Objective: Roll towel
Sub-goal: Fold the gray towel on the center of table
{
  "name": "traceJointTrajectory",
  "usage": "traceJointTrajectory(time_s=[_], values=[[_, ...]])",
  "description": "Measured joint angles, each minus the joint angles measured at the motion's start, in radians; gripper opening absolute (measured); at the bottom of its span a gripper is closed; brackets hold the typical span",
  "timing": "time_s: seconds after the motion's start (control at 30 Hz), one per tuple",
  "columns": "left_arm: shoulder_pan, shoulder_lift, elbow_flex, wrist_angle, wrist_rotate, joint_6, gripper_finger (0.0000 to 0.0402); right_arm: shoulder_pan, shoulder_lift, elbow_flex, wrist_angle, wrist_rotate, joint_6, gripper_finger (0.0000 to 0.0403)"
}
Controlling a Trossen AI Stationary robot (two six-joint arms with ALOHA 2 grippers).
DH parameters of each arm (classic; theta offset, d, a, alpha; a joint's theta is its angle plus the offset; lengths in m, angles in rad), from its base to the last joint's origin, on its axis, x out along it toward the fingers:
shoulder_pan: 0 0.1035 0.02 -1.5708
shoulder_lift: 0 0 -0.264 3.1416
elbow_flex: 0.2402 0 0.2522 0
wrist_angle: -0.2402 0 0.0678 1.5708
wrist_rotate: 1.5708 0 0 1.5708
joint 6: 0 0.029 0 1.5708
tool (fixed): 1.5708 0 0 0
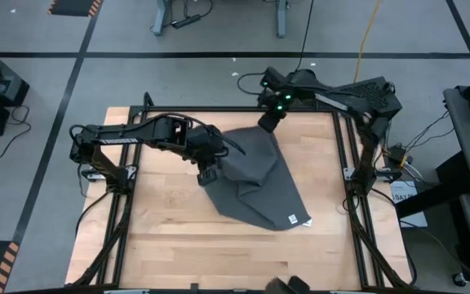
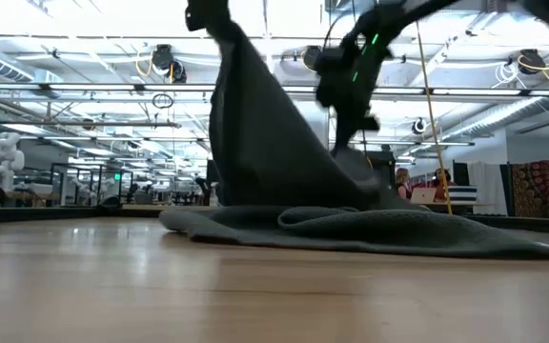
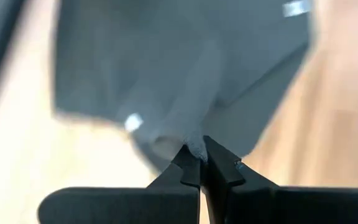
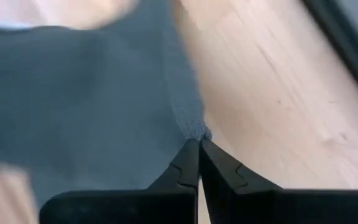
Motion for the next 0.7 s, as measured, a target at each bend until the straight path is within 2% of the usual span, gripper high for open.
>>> traceJointTrajectory(time_s=[0.13, 0.23, 0.3, 0.37, 0.5, 0.57, 0.7], values=[[0.031, 0.000, 0.000, -0.096, -0.195, -0.027, 0.0002, 0.048, -0.185, 0.000, -0.039, 0.010, 0.033, 0.0000], [0.052, -0.003, 0.000, -0.098, -0.376, -0.077, 0.0002, 0.126, -0.308, -0.001, -0.094, 0.090, 0.084, 0.0000], [0.057, -0.014, 0.000, -0.058, -0.426, -0.086, 0.0002, 0.194, -0.376, -0.020, -0.129, 0.141, 0.103, 0.0000], [0.053, -0.022, 0.002, 0.013, -0.427, -0.052, 0.0002, 0.273, -0.432, -0.058, -0.139, 0.210, 0.143, 0.0000], [0.036, -0.017, 0.002, 0.077, -0.342, -0.009, 0.0002, 0.416, -0.519, -0.202, -0.116, 0.336, 0.272, 0.0000], [0.030, -0.004, -0.015, 0.089, -0.329, -0.005, 0.0002, 0.477, -0.544, -0.301, -0.104, 0.358, 0.323, 0.0000], [0.016, 0.002, -0.145, 0.207, -0.294, 0.018, 0.0002, 0.581, -0.570, -0.510, -0.023, 0.365, 0.437, 0.0001]])
